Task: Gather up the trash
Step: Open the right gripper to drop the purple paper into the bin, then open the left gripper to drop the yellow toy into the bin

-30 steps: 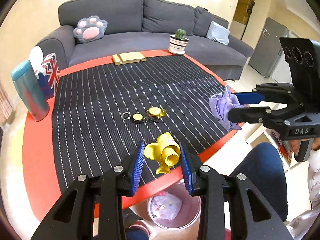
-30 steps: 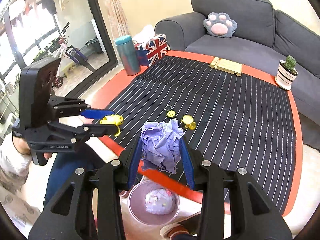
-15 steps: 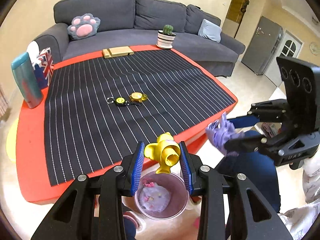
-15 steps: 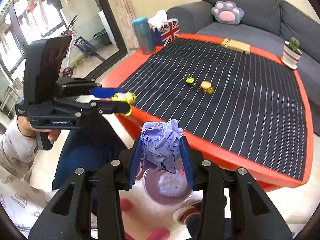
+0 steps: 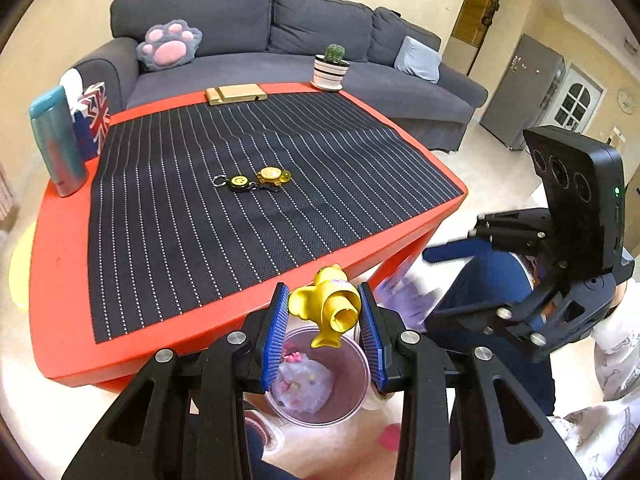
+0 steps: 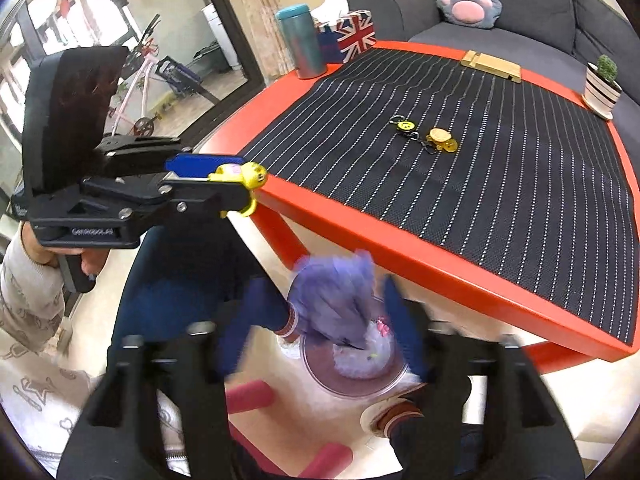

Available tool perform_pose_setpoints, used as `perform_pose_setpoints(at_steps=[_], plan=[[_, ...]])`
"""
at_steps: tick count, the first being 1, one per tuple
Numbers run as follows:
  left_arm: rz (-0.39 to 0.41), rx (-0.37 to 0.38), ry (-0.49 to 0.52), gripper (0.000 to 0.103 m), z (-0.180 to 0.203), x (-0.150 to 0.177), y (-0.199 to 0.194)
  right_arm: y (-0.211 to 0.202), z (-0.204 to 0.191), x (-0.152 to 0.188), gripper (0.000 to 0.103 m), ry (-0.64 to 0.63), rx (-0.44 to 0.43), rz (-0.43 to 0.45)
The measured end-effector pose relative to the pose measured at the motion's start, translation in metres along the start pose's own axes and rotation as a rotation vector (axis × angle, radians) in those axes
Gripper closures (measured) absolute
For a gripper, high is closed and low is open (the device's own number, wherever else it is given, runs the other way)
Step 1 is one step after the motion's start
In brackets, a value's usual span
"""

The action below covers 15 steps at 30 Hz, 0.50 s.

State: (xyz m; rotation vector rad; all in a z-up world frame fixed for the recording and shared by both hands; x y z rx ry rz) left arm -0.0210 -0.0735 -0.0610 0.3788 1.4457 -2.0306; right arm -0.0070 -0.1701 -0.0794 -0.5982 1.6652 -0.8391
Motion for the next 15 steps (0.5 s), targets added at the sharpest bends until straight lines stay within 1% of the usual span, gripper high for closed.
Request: perform_pose_setpoints(at_steps=[1, 4, 7, 15], plan=[[0.000, 0.000, -0.001, 0.068, 0.000, 0.000, 0.000, 0.000, 0.002, 0.000, 0.018, 0.009, 0.005, 0.005], [-0.008, -0.002, -0.002, 0.068, -0.002, 0.001, 0.003, -0.002, 0.009, -0.001, 0.010, 0.029, 0.018, 0.011], [-0.014, 0.000, -0.002, 0.068, -0.001, 0.003, 0.004, -0.003, 0.013, -0.002, 0.008, 0.042, 0.022, 0.016], [-0.036, 0.010, 0.009, 0.068, 0.005, 0.008, 0.011, -0.013, 0.020, 0.001, 0.008, 0.065, 0.046, 0.034]])
Point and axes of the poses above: each gripper's, at about its wrist camera, not at the fingertips, and y roughly the way its jaws point, z to its right, x to its underside, the point moved 9 cm from there along y, roughly the way its jaws point, and after that the axes turned 15 degrees about -y, right-handed, at the moved point
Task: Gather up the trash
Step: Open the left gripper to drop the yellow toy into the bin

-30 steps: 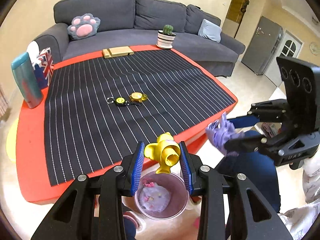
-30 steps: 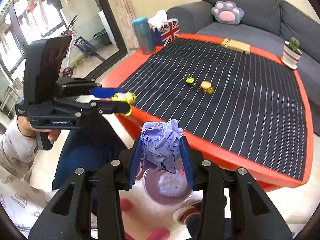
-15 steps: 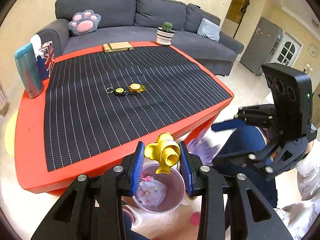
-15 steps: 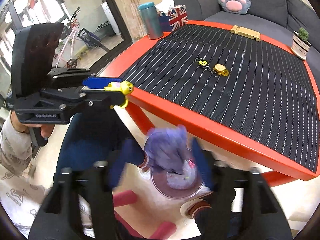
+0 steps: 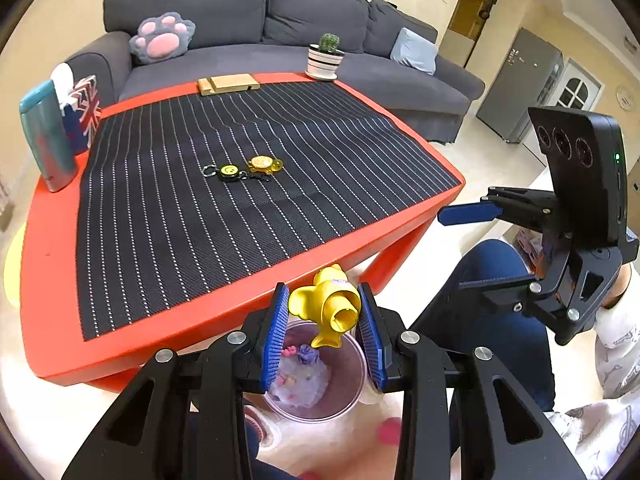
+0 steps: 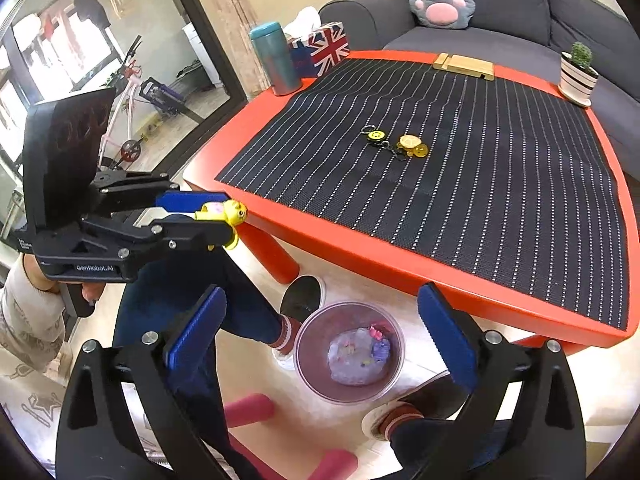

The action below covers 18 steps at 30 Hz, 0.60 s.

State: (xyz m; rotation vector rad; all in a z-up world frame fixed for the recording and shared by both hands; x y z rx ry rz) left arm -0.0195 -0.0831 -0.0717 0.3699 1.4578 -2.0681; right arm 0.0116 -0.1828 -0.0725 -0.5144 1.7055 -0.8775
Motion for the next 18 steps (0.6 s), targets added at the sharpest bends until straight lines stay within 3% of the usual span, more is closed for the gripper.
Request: perform_pose_setpoints(at_steps=[18], plan=[[-0.058, 0.029, 0.056, 0.068, 0.025, 0.013, 0.013, -0.028, 0.023, 0.006, 0.008, 0.042, 0.093, 0.036]])
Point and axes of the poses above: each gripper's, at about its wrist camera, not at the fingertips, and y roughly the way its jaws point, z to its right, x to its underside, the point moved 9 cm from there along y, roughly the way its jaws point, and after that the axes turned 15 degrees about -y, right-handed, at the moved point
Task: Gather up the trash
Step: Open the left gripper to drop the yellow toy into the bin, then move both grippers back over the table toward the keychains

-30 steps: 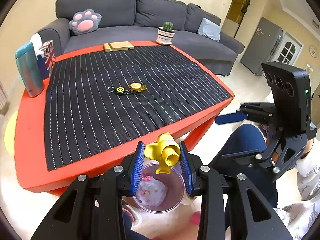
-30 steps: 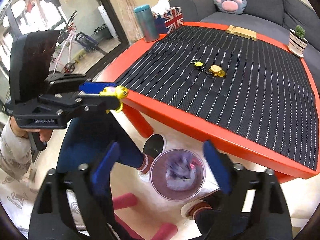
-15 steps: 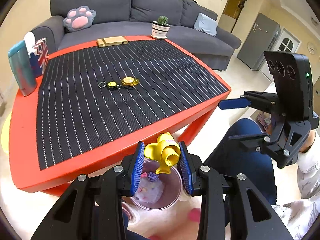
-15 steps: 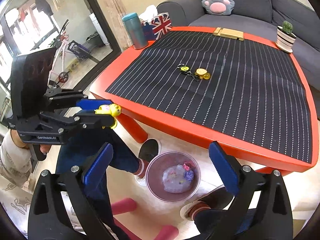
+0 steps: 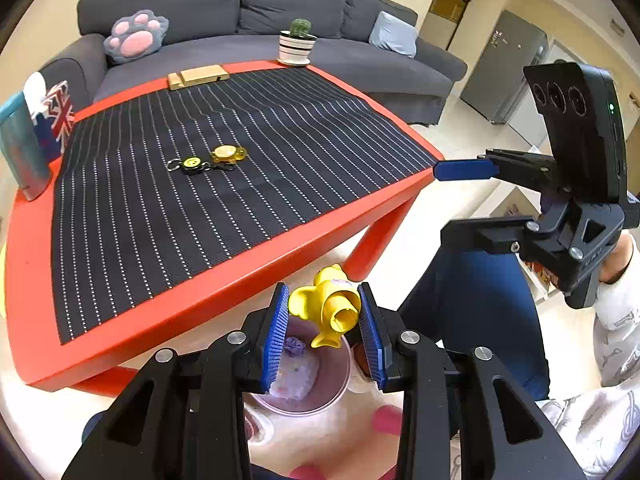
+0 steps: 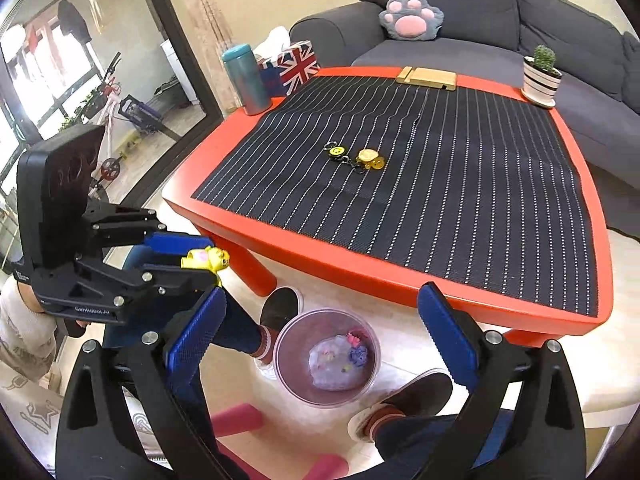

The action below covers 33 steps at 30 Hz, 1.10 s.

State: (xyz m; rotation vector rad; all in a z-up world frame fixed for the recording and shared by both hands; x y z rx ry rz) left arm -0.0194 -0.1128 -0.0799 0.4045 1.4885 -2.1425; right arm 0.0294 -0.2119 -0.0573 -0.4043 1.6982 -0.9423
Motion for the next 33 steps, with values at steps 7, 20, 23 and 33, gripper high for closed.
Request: perform_pose_setpoints(at_steps=[7, 20, 23, 33], plan=[[-0.011, 0.001, 0.019, 0.066, 0.006, 0.000, 0.004, -0.002, 0.006, 0.002, 0.008, 0.013, 0.001, 0.009], [0.033, -0.022, -0.034, 0.009, -0.004, -0.009, 0.003, -0.002, 0.006, 0.000, 0.008, 0.017, -0.002, 0.011], [0.035, -0.025, -0.040, 0.009, -0.006, -0.009, 0.003, 0.000, 0.006, 0.000, 0.008, 0.018, -0.004, 0.008], [0.062, -0.055, -0.090, 0.008, -0.021, -0.017, -0.003, 0.004, 0.006, -0.002, 0.008, 0.017, -0.009, 0.014]])
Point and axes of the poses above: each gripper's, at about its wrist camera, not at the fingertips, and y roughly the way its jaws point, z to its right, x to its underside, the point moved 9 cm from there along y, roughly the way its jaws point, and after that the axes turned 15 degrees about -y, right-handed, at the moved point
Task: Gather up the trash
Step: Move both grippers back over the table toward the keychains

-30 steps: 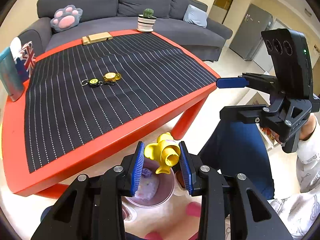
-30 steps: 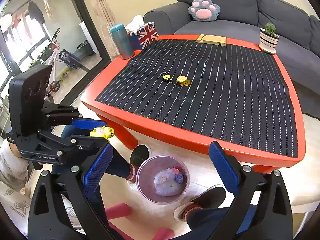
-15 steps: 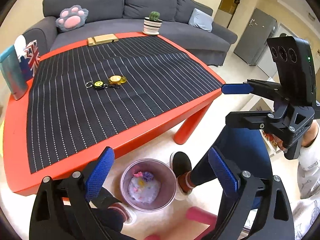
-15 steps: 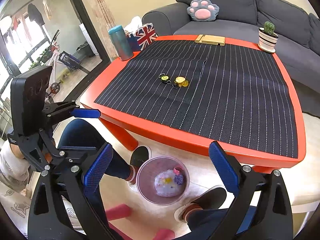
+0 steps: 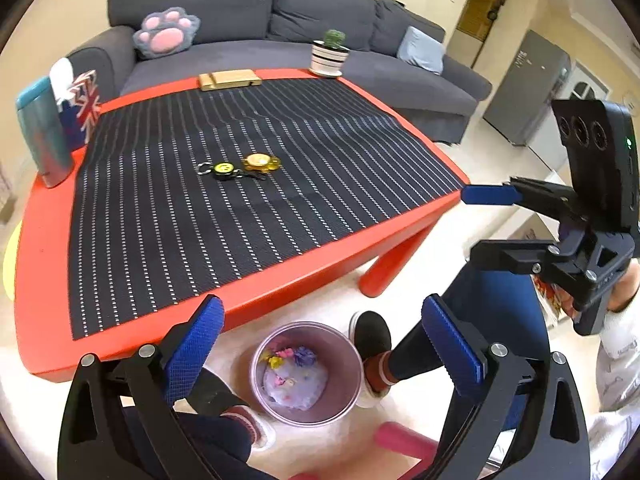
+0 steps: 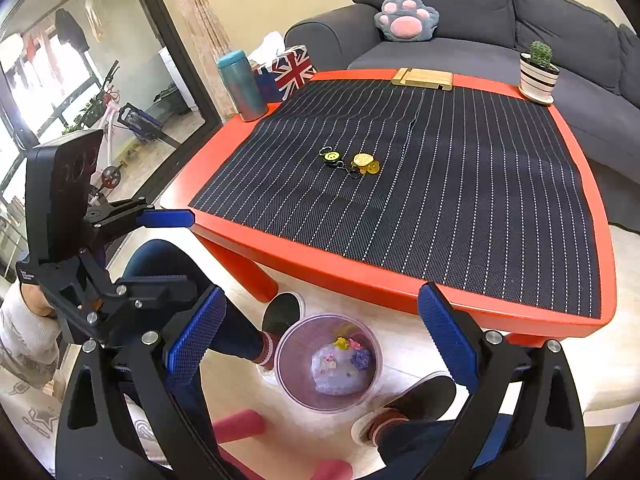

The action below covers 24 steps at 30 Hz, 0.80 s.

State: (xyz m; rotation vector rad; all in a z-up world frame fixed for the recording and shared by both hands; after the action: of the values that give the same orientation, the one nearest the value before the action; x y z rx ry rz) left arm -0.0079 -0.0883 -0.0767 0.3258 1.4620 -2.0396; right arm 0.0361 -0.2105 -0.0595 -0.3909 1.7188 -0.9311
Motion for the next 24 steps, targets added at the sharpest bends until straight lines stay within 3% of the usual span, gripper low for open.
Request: perform_pose_setpoints(at_steps=[13, 24], plan=[[0.072, -0.037, -0.026, 0.008, -0.022, -0.030, -0.006, 0.013, 0.019, -0.045, 0.008, -0.054, 0.029, 0.011], [0.115, -0.026, -0.065, 0.008, -0.037, -0.056, -0.011, 0.059, 0.046, -0.093, 0.008, -0.157, 0.059, -0.083]])
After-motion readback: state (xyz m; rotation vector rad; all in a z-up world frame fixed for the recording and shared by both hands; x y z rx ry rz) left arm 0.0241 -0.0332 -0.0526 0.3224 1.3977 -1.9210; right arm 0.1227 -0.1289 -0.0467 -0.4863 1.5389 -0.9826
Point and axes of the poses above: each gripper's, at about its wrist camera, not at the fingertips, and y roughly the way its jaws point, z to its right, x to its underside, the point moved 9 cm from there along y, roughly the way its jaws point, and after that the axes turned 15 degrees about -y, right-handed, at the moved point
